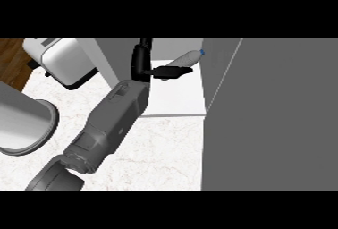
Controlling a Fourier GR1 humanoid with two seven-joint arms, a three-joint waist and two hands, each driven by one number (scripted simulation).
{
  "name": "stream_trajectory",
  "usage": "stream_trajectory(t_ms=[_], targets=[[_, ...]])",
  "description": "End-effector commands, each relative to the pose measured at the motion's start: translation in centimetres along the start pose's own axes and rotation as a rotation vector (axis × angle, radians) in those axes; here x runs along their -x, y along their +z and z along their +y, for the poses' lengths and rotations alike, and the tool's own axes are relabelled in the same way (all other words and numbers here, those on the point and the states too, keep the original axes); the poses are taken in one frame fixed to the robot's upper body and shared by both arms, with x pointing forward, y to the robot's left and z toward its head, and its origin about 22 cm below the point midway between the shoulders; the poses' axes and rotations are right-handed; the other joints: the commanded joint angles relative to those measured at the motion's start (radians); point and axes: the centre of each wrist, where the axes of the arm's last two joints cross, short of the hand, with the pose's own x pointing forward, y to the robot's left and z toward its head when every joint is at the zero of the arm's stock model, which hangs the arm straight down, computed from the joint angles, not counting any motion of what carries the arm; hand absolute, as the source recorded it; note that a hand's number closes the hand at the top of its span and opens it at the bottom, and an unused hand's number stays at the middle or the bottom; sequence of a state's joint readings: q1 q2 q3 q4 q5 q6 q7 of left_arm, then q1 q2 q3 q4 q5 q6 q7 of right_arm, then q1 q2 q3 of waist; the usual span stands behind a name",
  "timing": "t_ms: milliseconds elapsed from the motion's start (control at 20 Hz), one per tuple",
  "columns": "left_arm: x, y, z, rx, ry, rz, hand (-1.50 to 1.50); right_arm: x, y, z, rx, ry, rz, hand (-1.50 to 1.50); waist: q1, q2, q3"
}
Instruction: Pick up the bottled water, place it into the cabinet and close the cabinet
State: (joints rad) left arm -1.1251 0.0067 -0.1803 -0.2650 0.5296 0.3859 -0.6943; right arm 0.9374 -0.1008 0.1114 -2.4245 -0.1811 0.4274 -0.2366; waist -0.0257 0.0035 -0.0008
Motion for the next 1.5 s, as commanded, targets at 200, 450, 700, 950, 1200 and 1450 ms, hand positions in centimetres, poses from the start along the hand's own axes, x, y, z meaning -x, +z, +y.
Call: stream_trajectory(t_ms=[200, 450, 700, 950, 1200, 1450], targets=[[0.2, 2.6, -1.0, 0.07, 0.115, 0.037, -1.5, -2.1, -0.8, 1.3, -0.002, -0.021, -0.026, -1.5, 0.011, -0.012, 0.0], [2.2, 6.8, -0.4, 0.151, 0.249, 0.053, -1.5, -3.0, -0.3, 1.9, 0.016, -0.015, -0.026, -1.5, 0.018, -0.016, -0.001], [0.7, 10.0, -1.6, 0.204, 0.355, 0.009, -1.5, -2.8, 0.2, 2.1, 0.006, -0.02, -0.027, -1.5, 0.031, -0.019, 0.0], [-0.9, 13.5, -1.7, 0.269, 0.405, 0.001, -1.5, -3.6, -0.5, 2.3, 0.036, 0.022, -0.03, -1.5, 0.047, -0.017, 0.0], [-1.9, 15.6, 0.6, 0.251, 0.426, 0.007, 1.5, -3.5, 0.0, 1.7, -0.101, 0.048, -0.011, -1.5, 0.029, -0.013, 0.0], [-2.5, 19.0, 3.2, 0.295, 0.422, 0.062, 1.5, -3.7, -0.5, 1.3, -0.306, 0.118, 0.066, 1.5, 0.041, -0.014, 0.0]])
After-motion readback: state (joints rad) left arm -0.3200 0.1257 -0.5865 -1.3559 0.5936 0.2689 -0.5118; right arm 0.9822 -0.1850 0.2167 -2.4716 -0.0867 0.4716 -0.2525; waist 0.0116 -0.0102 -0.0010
